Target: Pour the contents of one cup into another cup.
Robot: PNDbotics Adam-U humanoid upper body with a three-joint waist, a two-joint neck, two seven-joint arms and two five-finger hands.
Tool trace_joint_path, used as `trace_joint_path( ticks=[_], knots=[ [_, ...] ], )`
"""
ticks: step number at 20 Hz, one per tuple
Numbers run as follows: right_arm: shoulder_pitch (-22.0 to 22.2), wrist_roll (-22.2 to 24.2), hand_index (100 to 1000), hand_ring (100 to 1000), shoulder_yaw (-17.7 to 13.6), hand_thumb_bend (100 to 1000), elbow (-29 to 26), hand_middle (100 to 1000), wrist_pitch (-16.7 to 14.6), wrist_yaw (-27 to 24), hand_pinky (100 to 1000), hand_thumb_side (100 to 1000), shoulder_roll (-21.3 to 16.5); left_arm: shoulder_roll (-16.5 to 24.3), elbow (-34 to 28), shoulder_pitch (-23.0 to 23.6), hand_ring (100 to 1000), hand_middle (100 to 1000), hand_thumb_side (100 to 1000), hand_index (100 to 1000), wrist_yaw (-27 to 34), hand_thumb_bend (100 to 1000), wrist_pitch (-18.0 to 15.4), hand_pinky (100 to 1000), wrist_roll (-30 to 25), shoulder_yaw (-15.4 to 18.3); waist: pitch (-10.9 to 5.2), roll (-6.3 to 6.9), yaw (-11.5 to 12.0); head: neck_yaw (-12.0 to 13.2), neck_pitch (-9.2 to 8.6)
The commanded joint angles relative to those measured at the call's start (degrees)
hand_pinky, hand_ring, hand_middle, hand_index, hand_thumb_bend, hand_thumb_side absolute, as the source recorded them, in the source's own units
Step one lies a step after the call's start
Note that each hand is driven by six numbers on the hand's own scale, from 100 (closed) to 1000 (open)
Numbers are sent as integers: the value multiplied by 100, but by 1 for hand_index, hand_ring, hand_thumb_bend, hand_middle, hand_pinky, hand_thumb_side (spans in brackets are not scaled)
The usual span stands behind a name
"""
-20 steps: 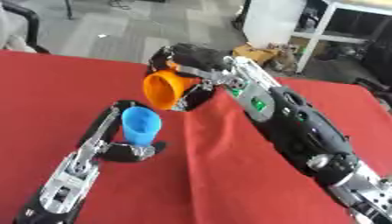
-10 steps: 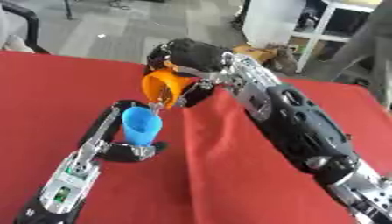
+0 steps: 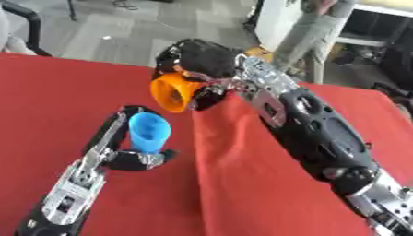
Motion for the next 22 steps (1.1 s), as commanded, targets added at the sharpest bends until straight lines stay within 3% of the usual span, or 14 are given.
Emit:
trace_joint_path(
  ticks=[1, 9, 22],
  knots=[
    [-92, -85, 707, 517, -41, 311, -201, 546, -13, 183, 672, 100, -189, -37, -66, -132, 431, 469, 100, 620, 23, 609, -12, 356, -9, 43, -113, 43, -20, -10, -70],
    [-93, -314, 711, 526, -12, 311, -341, 557, -101, 732, 677, 100, -209, -39, -59, -129, 431, 469, 100, 620, 7, 609, -6, 355, 6, 47, -114, 55, -29, -16, -71],
    [-50, -373, 703, 518, -62, 318, -182, 543, -51, 750, 670, 100, -202, -44, -26, -119, 430, 466, 100, 620, -44, 613, -5, 353, 22, 59, -100, 67, 4, -17, -72]
  ],
)
